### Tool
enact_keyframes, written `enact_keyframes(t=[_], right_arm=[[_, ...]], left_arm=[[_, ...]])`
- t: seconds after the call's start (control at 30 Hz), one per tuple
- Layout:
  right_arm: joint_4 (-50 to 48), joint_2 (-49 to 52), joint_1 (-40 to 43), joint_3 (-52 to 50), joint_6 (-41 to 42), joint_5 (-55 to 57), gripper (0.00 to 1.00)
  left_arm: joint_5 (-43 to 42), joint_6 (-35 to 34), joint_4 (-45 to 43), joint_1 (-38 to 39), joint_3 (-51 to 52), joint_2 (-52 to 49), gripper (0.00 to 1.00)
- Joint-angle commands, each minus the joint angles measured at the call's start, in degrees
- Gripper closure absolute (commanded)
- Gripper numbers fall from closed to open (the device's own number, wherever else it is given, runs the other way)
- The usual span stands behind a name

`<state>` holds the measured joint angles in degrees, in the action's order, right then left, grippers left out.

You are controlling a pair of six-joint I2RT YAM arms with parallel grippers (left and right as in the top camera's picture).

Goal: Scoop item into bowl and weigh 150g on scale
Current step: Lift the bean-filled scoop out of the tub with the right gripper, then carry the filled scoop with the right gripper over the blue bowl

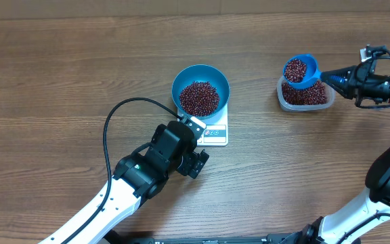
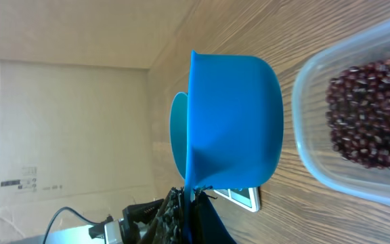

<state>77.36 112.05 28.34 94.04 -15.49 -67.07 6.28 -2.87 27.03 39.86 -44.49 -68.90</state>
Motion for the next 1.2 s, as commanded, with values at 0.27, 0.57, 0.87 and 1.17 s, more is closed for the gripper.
enact_keyframes(t=[0.27, 0.57, 0.87, 1.17], right_arm=[[-0.1, 0.2, -11.5, -0.2, -2.4, -3.6, 0.96], [-0.1, 0.1, -17.6, -0.2, -2.4, -3.8, 0.96], [-0.1, 0.1, -21.4, -0.2, -2.4, -4.7, 0.96], [-0.1, 0.1, -23.0, -0.2, -2.4, -4.9, 0.96]], left_arm=[[0.7, -0.3, 0.0, -0.1, 0.5, -0.4, 0.00], [0.7, -0.3, 0.0, -0.1, 0.5, -0.4, 0.00], [0.7, -0.3, 0.0, -0.1, 0.5, -0.4, 0.01], [0.7, -0.3, 0.0, -0.1, 0.5, -0.4, 0.00]])
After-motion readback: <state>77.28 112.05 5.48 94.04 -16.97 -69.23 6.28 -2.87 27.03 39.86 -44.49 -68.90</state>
